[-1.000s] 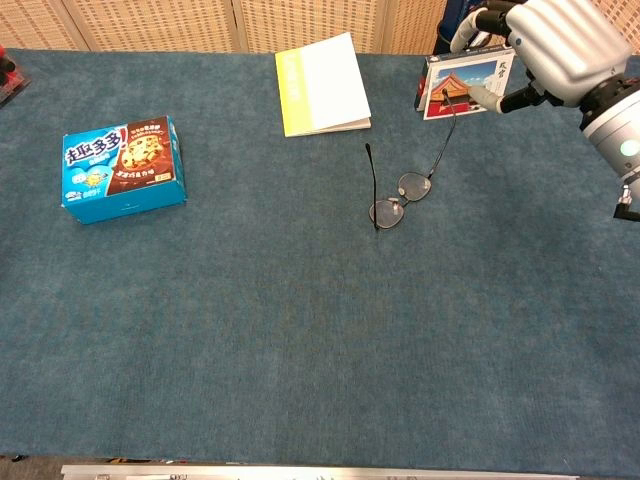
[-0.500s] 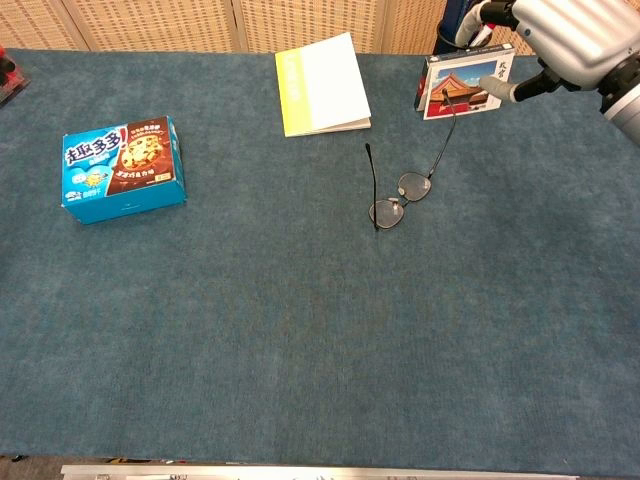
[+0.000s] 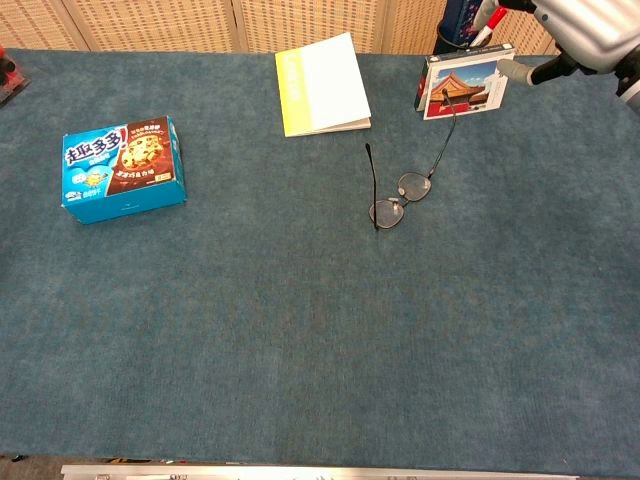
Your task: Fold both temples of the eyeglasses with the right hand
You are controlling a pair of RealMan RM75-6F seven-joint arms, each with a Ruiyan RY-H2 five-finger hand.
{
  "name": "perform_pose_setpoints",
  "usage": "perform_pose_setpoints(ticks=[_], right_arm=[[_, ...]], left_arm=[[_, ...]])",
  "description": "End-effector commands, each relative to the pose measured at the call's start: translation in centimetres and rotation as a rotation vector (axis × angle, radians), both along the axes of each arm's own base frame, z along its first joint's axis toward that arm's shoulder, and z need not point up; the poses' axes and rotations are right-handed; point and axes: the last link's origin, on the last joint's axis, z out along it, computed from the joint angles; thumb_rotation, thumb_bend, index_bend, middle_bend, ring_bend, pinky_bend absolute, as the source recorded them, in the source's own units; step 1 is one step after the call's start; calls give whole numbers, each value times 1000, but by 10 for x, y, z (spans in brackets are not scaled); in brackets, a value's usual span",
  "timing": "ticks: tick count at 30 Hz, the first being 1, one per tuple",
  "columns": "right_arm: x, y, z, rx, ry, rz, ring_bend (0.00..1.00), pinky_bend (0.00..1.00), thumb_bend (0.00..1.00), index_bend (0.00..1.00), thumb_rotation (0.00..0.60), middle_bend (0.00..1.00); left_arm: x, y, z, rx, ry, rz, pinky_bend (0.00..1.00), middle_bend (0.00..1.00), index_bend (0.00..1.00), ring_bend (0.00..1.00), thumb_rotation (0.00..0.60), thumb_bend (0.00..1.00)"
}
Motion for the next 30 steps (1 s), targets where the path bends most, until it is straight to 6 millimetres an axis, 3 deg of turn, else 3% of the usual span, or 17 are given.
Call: perform_pose_setpoints(ticks=[1,30], right_arm=[[0,-5,-8,13,-2,-5,222,404,260,391,600,331],[0,-32,-43,57,-17,-52,222,404,260,391,600,331]], left_arm=[[0,0,1,1,-2,1,394,430,516,285,600,288],[-4,5,3,-9,-18,9,394,430,516,283,600,288]])
